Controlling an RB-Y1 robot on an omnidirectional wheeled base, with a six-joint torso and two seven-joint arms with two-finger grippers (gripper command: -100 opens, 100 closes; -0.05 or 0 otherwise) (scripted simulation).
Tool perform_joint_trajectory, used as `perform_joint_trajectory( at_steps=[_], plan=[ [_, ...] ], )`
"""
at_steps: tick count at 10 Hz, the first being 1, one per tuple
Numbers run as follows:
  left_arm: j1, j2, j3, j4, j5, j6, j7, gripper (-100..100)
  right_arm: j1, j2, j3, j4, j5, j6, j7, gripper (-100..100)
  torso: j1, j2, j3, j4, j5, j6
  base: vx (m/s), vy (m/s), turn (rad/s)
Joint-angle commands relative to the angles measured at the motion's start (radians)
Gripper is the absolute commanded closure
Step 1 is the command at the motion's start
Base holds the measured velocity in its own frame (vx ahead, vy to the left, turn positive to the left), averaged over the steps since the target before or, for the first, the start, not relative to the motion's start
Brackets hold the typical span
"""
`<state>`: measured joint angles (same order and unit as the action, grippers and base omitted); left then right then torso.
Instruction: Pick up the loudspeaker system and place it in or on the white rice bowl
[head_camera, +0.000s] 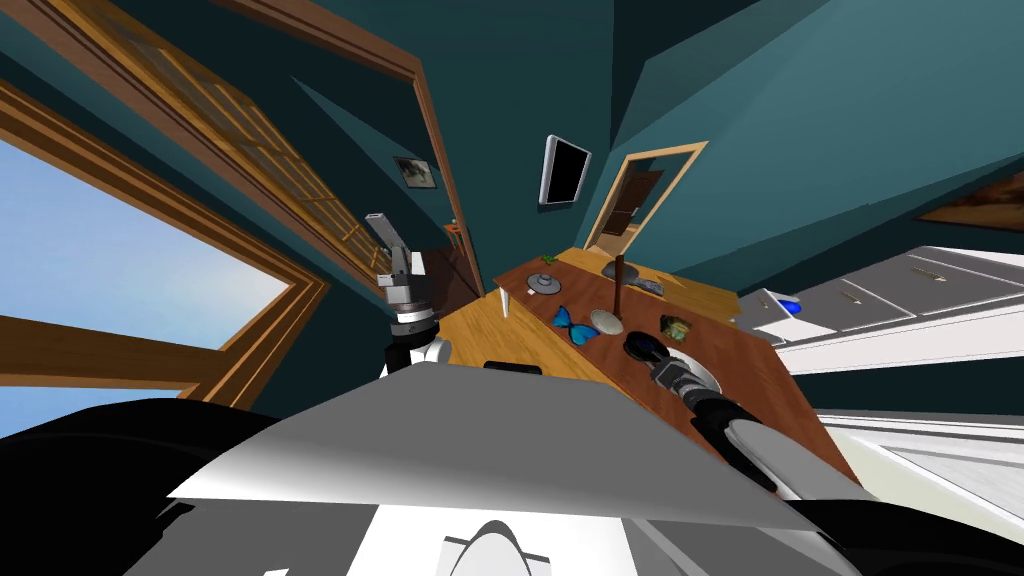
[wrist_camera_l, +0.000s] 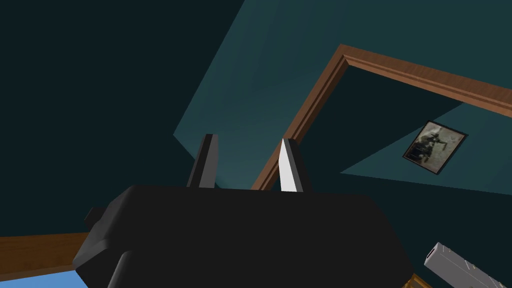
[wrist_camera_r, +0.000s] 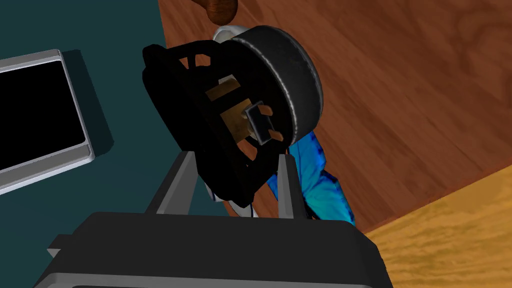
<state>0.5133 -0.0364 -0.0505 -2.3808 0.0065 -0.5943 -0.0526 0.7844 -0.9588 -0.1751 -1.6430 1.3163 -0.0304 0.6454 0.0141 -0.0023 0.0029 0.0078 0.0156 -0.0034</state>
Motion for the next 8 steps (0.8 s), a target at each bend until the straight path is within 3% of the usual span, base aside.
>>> perform_joint_trajectory(
  at_steps=[1, 5, 8],
  plan=[
    [0.000, 0.000, 0.000, 0.000, 0.000, 0.000, 0.000, 0, 0.009, -0.011, -0.029, 0.000, -0.003, -0.014, 0.012, 100, 0.000, 0.000, 0.000, 0.000, 0.000, 0.000, 0.149, -0.042, 0.128],
    [0.000, 0.000, 0.000, 0.000, 0.000, 0.000, 0.000, 0, 0.022, -0.079, -0.056, 0.001, -0.019, -0.006, 0.007, 100, 0.001, -0.005, -0.002, 0.000, 0.002, -0.002, 0.175, -0.078, 0.186],
    [0.000, 0.000, 0.000, 0.000, 0.000, 0.000, 0.000, 0, 0.021, -0.075, -0.065, 0.003, -0.018, -0.017, 0.015, 100, 0.007, 0.004, 0.003, 0.001, 0.004, 0.000, 0.062, -0.020, 0.046]
  ],
)
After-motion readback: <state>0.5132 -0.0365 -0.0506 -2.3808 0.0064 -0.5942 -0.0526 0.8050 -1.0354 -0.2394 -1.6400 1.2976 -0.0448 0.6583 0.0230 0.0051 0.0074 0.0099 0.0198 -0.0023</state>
